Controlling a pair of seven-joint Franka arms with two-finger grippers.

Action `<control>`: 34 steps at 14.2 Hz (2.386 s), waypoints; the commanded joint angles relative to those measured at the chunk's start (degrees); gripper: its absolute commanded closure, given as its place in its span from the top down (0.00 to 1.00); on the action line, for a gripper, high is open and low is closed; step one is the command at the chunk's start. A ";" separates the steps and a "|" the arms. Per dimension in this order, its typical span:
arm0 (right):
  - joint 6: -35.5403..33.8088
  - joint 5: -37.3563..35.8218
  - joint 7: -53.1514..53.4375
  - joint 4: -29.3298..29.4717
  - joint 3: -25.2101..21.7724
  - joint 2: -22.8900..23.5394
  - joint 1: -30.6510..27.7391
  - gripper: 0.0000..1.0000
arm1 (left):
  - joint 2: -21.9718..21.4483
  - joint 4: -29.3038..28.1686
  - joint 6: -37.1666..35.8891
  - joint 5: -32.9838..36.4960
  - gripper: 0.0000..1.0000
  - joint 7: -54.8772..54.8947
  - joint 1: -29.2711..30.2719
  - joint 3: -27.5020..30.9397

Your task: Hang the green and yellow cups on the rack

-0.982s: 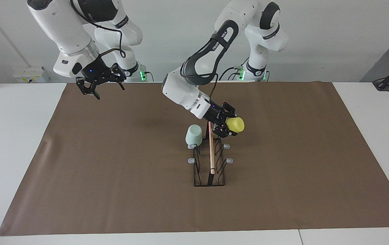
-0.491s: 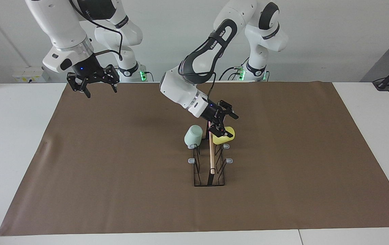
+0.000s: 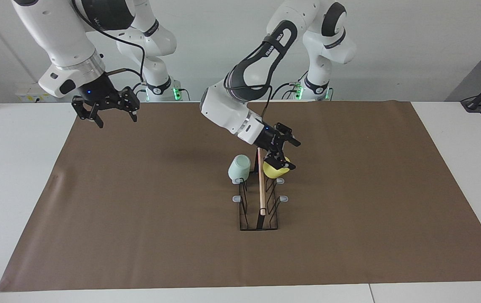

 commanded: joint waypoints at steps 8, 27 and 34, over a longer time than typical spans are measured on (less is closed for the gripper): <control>-2.90 -0.51 3.95 1.56 -0.35 0.39 1.51 1.00 | -12.37 -0.95 15.89 -17.11 1.00 19.54 18.88 0.10; -2.55 -0.60 3.86 1.56 -0.79 0.48 2.13 1.00 | -20.37 -7.54 17.08 -56.24 1.00 122.02 42.62 -1.48; -2.46 -0.60 3.86 1.56 -0.70 0.48 2.13 1.00 | -30.21 -11.40 5.39 -55.54 1.00 123.02 42.97 -1.65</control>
